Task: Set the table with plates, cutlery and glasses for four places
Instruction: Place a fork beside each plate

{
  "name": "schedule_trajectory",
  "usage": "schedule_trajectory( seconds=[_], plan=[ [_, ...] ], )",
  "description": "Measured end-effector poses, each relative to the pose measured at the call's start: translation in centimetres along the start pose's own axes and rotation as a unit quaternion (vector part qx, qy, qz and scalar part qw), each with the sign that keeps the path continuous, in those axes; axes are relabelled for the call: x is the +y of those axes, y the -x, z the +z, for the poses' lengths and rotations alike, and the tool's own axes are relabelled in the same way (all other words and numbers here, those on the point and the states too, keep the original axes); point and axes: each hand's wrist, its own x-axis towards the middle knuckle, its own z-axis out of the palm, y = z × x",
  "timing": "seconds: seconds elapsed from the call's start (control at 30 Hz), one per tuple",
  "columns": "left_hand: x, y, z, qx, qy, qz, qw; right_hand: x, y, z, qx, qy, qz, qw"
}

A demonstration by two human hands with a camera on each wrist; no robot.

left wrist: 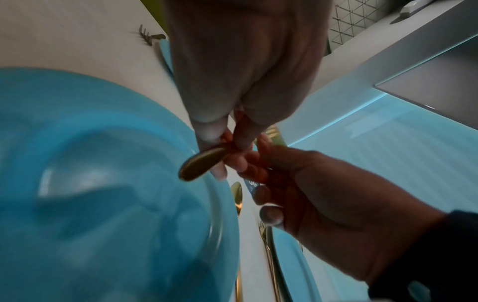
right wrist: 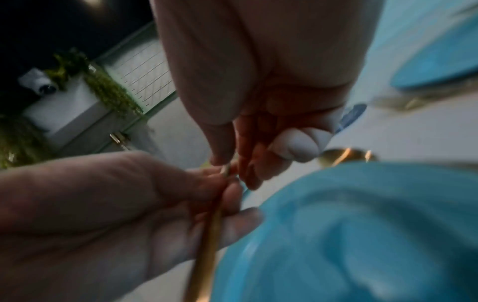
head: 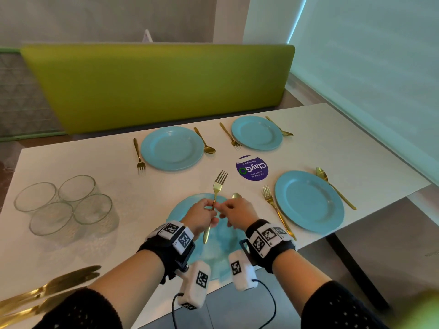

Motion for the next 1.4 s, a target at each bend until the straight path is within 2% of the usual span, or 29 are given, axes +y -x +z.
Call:
schedule_trajectory(
  seconds=[0.13, 0.3, 0.47, 0.77, 1.03, 1.23, 1.4],
  plan=[
    [-1.9, 2.0, -3.2, -0.001, -0.013, 0.016, 1.0, -2.2, 1.7, 4.1, 0.0, -0.046, 0.03, 0.999],
    [-3.9, 5.2, -8.0, -0.015, -0.007, 0.0, 1.0, -5.0, 3.8, 8.7, -0.001, -0.112, 0.05, 0.992],
    [-6.3, 6.9, -13.0, -0.007, -0.056, -0.024, 0.998, -7.2, 4.8, 13.5, 0.012, -0.117, 0.065, 0.991],
    [-8.9, 8.2, -21.6, 0.086, -0.17, -0.023, 0.981, -8.7, 4.7, 18.6, -0.002, 0.102, 0.107, 0.989],
    [-9.7, 8.4, -23.2, 0.075, -0.215, -0.015, 0.974, -8.7, 4.0, 19.8, 0.03, 0.185, 0.13, 0.974],
    [-9.6, 8.3, -23.0, 0.062, -0.22, -0.011, 0.974, -8.0, 3.6, 19.9, 0.065, 0.175, 0.152, 0.971],
    [-9.7, 8.5, -23.5, 0.058, -0.272, -0.017, 0.96, -7.6, 3.4, 19.5, 0.102, 0.169, 0.181, 0.963]
  ],
)
